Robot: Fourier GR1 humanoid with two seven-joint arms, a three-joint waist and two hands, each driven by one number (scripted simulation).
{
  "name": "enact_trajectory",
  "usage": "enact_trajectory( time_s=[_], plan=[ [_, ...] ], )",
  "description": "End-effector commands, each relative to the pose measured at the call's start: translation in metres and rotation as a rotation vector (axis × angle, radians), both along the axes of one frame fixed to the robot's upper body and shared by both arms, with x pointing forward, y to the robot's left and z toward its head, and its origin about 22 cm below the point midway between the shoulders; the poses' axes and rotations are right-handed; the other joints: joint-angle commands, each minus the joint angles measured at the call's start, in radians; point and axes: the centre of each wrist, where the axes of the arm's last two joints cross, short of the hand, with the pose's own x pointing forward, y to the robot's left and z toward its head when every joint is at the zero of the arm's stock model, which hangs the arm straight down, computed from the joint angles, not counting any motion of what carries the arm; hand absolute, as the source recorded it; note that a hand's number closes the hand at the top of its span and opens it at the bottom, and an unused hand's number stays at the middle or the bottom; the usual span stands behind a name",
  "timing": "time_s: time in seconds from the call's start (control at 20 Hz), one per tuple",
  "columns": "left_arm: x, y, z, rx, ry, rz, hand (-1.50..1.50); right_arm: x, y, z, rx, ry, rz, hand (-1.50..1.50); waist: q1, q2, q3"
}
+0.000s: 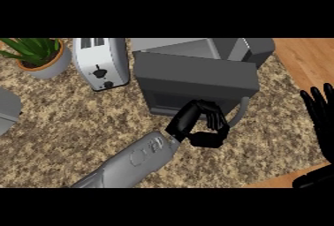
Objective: Pick up the milk, place it into the microwave and close the microwave
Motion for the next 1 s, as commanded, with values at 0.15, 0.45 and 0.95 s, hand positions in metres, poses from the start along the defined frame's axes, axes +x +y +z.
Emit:
enact_trajectory(
  time_s=[0.15, 0.45, 0.95],
  plan=[
    [0.027, -0.009, 0.033, -0.075, -0.047, 0.051, 1.50, 0.008, 0.005, 0.025, -0.028, -0.053, 0.071, -1.50, -0.074, 0.012, 0.001],
    [0.045, -0.011, 0.049, -0.085, -0.066, 0.099, 1.50, 0.012, 0.006, 0.035, -0.035, -0.050, 0.116, -1.50, -0.121, 0.030, 0.003],
    [0.067, -0.014, 0.073, -0.103, -0.091, 0.167, 1.50, 0.020, -0.001, 0.063, -0.066, -0.086, 0.168, -1.50, -0.178, 0.043, 0.006]
  ],
)
